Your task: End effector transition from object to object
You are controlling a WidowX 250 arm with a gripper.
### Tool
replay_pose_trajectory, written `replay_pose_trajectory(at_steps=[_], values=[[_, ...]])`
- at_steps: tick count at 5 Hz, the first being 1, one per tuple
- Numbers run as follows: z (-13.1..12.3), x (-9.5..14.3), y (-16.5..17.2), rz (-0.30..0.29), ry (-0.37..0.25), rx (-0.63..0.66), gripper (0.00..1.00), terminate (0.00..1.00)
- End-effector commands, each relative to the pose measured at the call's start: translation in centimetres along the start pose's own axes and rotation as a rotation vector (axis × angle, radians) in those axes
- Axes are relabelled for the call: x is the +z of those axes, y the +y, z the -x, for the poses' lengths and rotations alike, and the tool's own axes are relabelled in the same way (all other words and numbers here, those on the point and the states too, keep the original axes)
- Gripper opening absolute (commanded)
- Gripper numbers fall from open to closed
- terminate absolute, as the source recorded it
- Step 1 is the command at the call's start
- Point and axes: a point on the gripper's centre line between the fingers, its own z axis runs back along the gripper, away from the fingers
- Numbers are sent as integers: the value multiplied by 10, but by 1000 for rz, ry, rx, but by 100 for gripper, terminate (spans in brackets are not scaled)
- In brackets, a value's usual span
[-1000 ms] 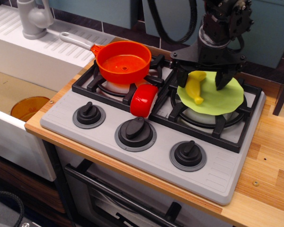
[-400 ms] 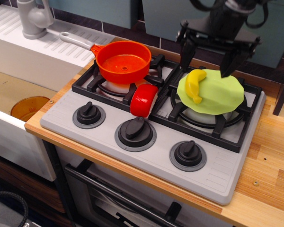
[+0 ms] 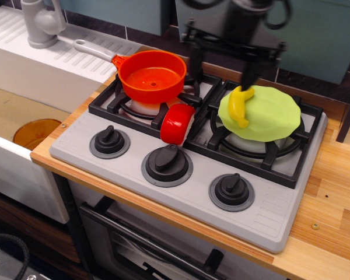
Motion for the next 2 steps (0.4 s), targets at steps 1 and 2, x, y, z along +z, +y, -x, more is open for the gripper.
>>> replay_pose_trajectory(at_steps=[1,2], values=[[-14,-2,23,52,-95,-10,100,0],[-8,-16,31,63,-100,-3,100,0]])
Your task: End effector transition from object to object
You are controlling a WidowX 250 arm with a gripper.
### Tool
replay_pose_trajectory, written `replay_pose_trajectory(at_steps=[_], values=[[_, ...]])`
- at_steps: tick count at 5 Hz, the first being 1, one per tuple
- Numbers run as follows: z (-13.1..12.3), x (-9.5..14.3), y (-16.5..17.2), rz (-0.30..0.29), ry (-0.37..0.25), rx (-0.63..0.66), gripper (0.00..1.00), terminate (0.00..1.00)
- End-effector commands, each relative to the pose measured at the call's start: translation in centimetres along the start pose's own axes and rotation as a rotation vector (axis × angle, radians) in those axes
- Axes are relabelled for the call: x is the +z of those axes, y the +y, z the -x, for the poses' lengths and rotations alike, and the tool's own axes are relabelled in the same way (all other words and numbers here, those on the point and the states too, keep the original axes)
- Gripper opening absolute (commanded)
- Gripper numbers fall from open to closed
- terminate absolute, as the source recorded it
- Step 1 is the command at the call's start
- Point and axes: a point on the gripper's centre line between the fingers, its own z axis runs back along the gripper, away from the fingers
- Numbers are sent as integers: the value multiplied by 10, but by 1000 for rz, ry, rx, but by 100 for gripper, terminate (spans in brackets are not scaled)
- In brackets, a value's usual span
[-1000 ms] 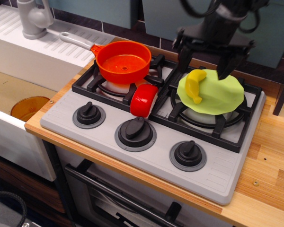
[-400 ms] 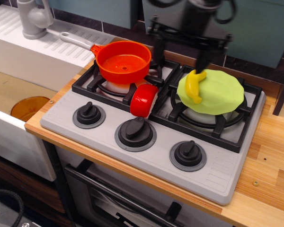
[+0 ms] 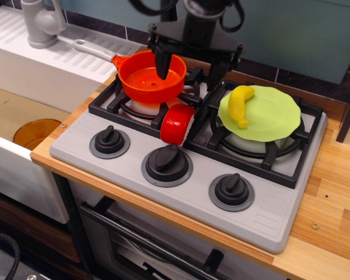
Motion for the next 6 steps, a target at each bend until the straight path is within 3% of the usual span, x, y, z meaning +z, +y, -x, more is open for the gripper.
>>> replay_pose_trajectory(at_steps=[1,3,5,6], values=[[3,1,12,47,-66,38,100,0],[29,-17,4,73,-74,83,100,0],[29,-17,4,73,-74,83,100,0],[29,-17,4,73,-74,83,100,100]])
